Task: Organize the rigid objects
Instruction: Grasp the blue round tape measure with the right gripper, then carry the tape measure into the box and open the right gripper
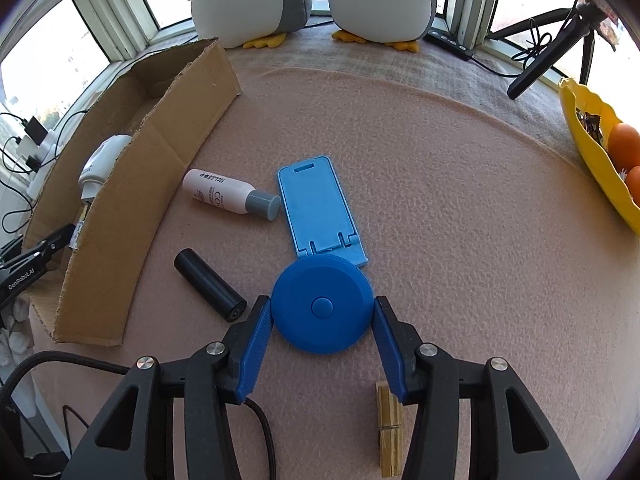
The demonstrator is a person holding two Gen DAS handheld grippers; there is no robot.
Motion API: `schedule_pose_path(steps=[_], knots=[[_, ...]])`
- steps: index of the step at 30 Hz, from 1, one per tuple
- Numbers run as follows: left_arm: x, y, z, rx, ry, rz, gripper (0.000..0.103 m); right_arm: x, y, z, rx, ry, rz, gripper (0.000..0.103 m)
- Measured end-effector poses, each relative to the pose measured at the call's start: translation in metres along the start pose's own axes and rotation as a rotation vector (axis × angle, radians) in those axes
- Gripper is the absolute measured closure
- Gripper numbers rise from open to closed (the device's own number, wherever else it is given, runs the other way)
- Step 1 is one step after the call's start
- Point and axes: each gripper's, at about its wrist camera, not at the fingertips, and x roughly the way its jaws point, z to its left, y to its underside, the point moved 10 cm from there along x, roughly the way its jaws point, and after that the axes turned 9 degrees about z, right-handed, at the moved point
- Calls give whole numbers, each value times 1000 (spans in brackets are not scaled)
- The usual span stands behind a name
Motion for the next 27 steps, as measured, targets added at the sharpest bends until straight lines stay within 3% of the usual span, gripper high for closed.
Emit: schedule_pose_path(steps=[17,22,27], knots=[[0,1,1,0,0,-1,52,-41,-2,-18,77,-20,-100,57],[0,1,1,0,1,-1,52,-58,-8,0,70,-53,-140,57],[0,1,1,1,1,-2,52,-75,-16,42,-12,-75,-174,57]])
